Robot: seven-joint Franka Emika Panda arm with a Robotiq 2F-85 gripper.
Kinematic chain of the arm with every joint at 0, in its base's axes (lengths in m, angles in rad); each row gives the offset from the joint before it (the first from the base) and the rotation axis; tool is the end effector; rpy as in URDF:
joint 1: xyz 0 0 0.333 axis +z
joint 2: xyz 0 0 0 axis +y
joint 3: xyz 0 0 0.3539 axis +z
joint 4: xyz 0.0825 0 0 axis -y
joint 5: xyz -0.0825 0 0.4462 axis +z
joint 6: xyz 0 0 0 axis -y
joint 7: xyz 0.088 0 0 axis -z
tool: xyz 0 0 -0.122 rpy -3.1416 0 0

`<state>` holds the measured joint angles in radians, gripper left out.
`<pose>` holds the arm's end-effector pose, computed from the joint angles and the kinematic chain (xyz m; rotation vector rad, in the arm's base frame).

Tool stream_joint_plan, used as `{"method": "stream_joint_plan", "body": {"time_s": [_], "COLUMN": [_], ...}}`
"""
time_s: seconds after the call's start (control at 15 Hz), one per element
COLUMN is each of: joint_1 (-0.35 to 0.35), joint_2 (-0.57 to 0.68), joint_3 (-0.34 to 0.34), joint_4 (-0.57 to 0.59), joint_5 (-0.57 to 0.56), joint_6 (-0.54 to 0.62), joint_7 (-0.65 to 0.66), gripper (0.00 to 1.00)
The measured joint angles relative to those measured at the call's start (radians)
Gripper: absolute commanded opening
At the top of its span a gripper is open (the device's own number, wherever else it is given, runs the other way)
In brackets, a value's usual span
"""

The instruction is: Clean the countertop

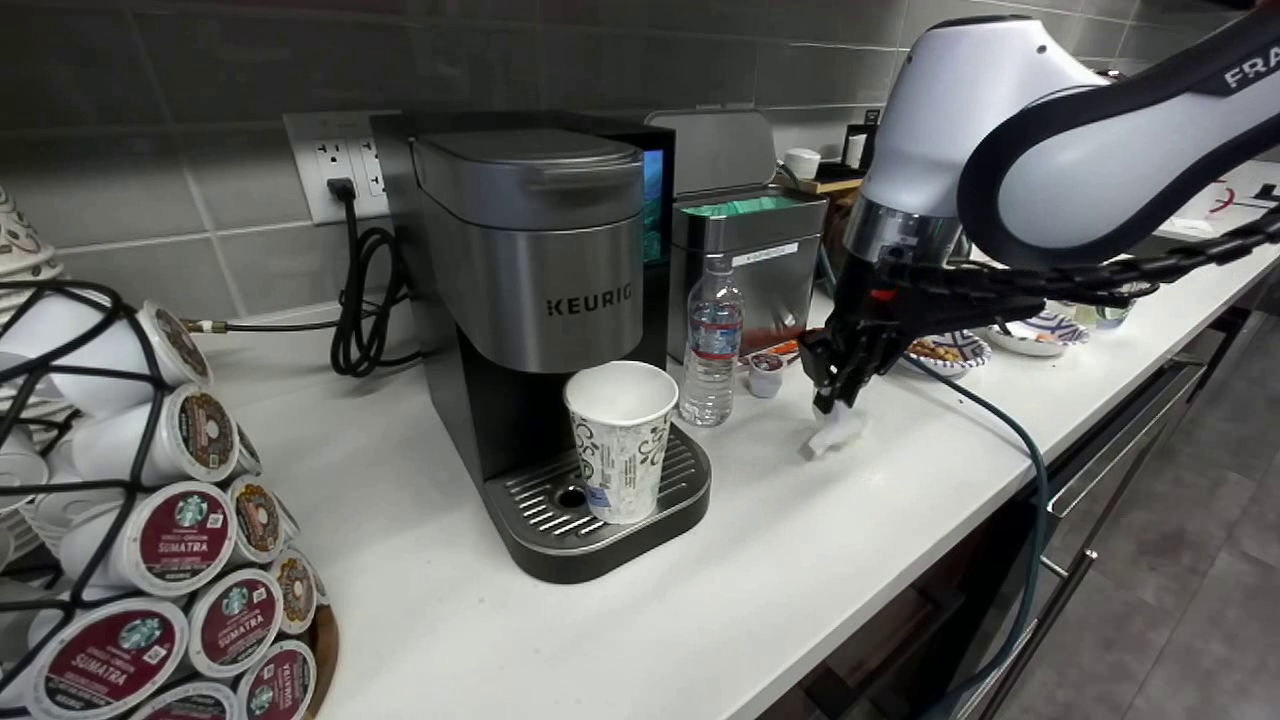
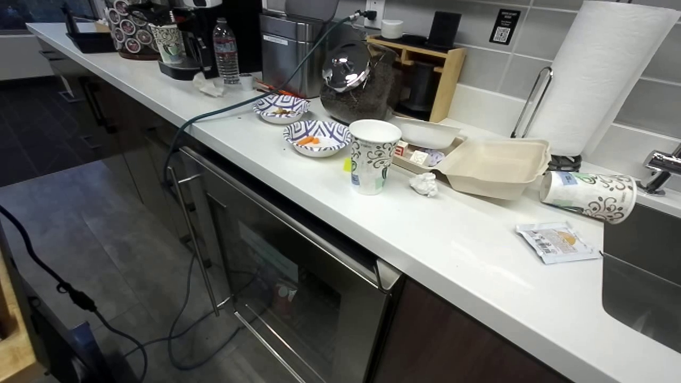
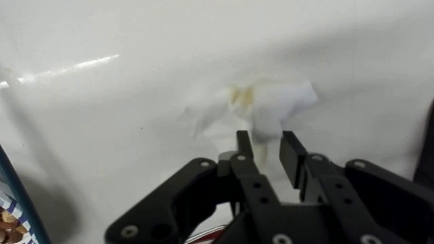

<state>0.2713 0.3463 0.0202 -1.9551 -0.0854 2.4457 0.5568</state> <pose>0.6611 0.1968 0.2936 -3.1045 0.3200 -0.2397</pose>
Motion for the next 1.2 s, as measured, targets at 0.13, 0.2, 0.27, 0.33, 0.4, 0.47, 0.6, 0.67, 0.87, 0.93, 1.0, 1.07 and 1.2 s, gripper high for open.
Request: {"method": "stream_joint_plan", "body": {"time_s": [0.13, 0.2, 0.27, 0.33, 0.4, 0.47, 0.6, 0.67, 0.87, 0.93, 1.0, 1.07, 1.2], "joint_1": [-0.001, -0.001, -0.002, -0.004, -0.005, -0.006, -0.019, -0.033, -0.085, -0.099, -0.111, -0.119, -0.12], "joint_2": [-0.016, -0.023, -0.031, -0.04, -0.05, -0.061, -0.094, -0.121, -0.249, -0.299, -0.352, -0.401, -0.491], "joint_3": [0.0, 0.0, 0.0, 0.0, 0.0, -0.001, 0.011, 0.024, 0.053, 0.057, 0.058, 0.057, 0.037], "joint_4": [0.001, 0.001, 0.001, 0.001, 0.001, 0.001, -0.004, -0.018, -0.114, -0.153, -0.195, -0.233, -0.3], "joint_5": [0.003, 0.003, 0.003, 0.003, 0.002, 0.0, 0.015, 0.036, 0.127, 0.163, 0.204, 0.245, 0.322], "joint_6": [-0.002, -0.006, -0.012, -0.023, -0.047, -0.079, -0.156, -0.176, -0.182, -0.182, -0.182, -0.182, -0.182], "joint_7": [0.002, 0.002, 0.002, 0.003, 0.003, 0.003, -0.06, -0.128, -0.355, -0.43, -0.509, -0.584, -0.732], "gripper": [0.77, 0.83, 0.92, 0.98, 1.0, 1.0, 1.0, 1.0, 0.99, 1.0, 1.0, 1.0, 1.0]}}
